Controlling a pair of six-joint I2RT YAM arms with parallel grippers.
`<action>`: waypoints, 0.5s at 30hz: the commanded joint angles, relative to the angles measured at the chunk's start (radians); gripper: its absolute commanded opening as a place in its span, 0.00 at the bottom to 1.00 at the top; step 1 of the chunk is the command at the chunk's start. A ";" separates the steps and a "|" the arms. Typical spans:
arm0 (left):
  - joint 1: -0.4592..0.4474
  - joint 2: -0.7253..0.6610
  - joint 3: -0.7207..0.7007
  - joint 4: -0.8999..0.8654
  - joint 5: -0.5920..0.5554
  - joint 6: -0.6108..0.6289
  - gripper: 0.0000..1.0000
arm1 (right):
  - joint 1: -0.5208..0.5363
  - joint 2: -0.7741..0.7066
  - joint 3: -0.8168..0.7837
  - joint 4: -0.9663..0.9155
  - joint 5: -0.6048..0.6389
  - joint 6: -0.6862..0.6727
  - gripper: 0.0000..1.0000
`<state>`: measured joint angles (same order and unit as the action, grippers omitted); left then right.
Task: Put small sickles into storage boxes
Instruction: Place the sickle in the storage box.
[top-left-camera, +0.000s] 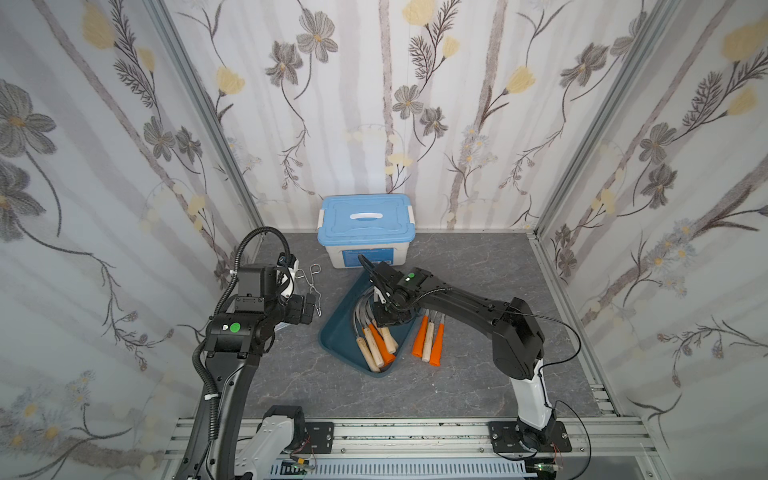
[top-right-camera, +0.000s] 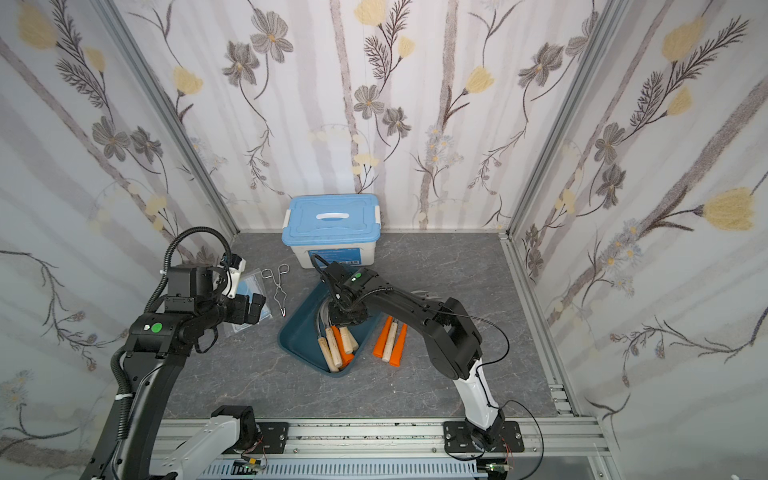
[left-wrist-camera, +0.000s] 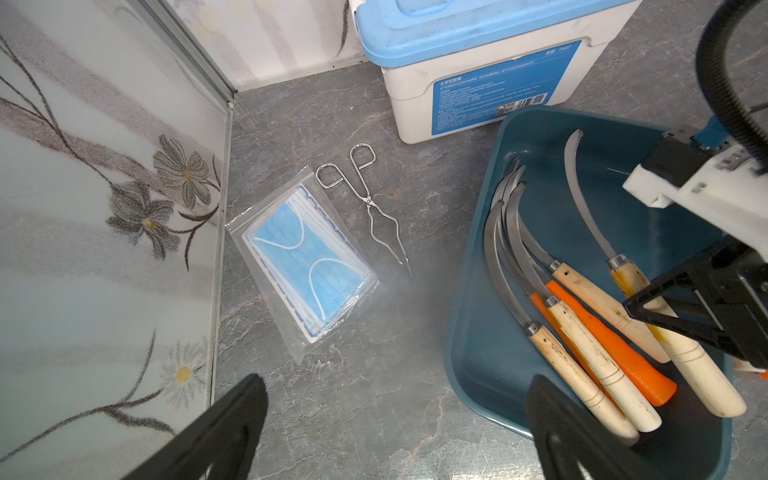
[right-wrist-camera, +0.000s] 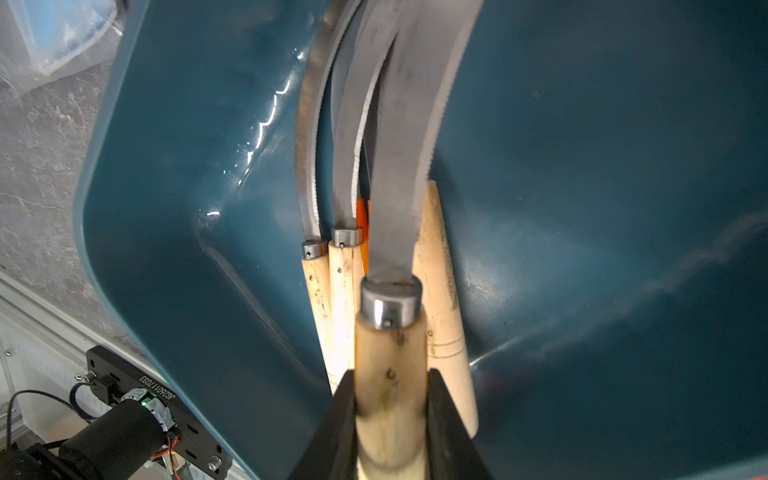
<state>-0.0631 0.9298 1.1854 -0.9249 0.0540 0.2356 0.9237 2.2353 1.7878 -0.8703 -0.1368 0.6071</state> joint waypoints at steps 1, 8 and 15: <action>0.002 0.001 0.004 -0.005 0.003 0.008 1.00 | 0.001 0.022 0.008 0.008 -0.017 -0.018 0.08; 0.003 -0.007 -0.003 -0.005 -0.002 0.011 1.00 | 0.003 0.057 0.029 0.001 -0.039 -0.026 0.08; 0.009 -0.016 -0.010 -0.007 0.000 0.010 1.00 | 0.003 0.096 0.066 -0.021 -0.059 -0.034 0.09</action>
<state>-0.0574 0.9173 1.1767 -0.9279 0.0532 0.2359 0.9245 2.3226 1.8439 -0.8890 -0.1795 0.5827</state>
